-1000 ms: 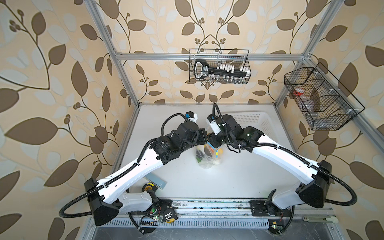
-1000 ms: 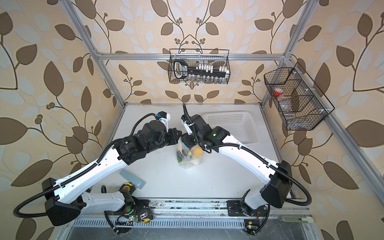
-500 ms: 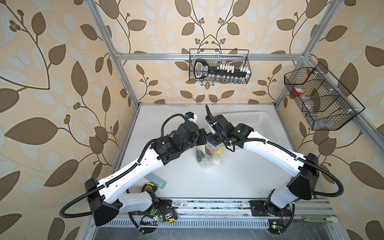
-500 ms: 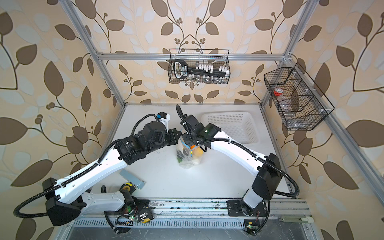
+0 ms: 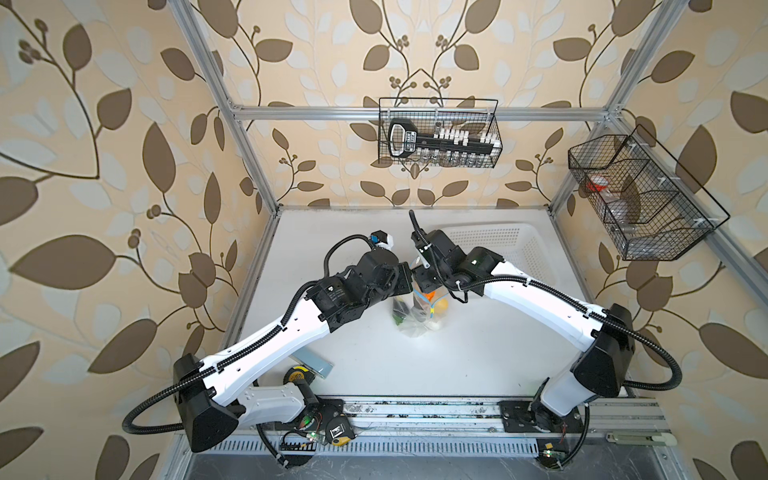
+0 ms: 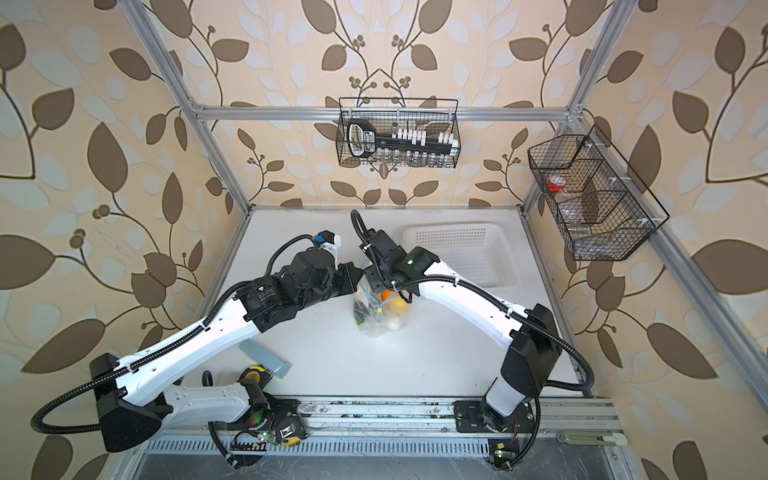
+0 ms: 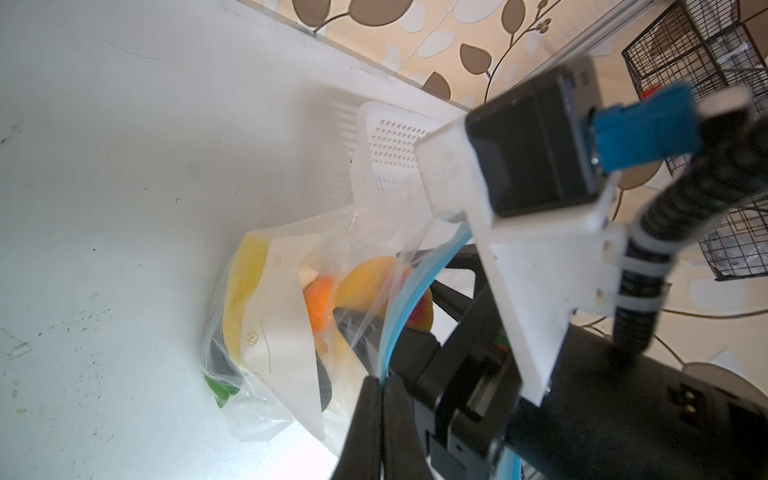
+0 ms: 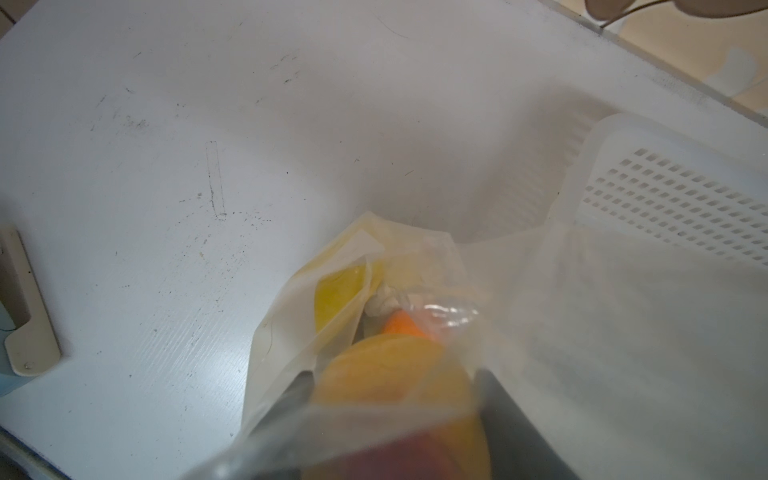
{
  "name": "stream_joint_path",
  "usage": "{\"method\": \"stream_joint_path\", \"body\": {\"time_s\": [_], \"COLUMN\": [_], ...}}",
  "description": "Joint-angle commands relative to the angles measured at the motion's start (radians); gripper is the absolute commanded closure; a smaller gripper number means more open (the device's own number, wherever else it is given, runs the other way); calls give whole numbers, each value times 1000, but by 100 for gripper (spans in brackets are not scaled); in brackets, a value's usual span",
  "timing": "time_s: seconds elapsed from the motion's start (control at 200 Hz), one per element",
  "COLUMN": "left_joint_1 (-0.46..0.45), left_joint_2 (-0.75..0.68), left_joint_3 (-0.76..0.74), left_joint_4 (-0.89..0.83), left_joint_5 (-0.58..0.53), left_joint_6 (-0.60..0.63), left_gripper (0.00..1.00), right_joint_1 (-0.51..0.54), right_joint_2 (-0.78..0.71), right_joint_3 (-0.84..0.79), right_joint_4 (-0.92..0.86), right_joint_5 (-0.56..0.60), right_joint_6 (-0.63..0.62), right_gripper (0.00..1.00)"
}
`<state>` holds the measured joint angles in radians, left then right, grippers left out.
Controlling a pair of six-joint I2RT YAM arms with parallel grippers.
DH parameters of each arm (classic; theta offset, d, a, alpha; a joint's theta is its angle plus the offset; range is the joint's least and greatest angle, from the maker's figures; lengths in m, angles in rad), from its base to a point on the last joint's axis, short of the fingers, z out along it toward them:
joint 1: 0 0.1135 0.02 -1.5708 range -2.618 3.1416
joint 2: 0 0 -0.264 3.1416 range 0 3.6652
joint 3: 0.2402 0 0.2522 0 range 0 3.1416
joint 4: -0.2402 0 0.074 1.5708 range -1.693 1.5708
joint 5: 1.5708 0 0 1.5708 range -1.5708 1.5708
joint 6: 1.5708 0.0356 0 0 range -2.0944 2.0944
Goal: Place the food in the zip-top bag and seal the zipper
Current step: 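Open the right gripper to release the mango and raise it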
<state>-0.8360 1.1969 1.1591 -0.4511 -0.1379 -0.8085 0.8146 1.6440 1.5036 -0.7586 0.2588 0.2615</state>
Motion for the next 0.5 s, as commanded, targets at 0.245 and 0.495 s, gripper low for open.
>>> {"method": "stream_joint_path", "body": {"time_s": [0.245,0.495], "left_joint_1": [3,2], "left_joint_2": [-14,-14], "left_joint_3": [4,10], "left_joint_4": [38,35], "left_joint_5": [16,11], "left_joint_6": [-11,-6], "left_gripper": [100,100], "right_joint_1": [1,3], "right_joint_2": [42,16], "right_joint_3": [-20,2], "right_joint_4": [13,3], "right_joint_5": [14,5], "right_joint_6": [1,-2], "right_gripper": [33,27]}}
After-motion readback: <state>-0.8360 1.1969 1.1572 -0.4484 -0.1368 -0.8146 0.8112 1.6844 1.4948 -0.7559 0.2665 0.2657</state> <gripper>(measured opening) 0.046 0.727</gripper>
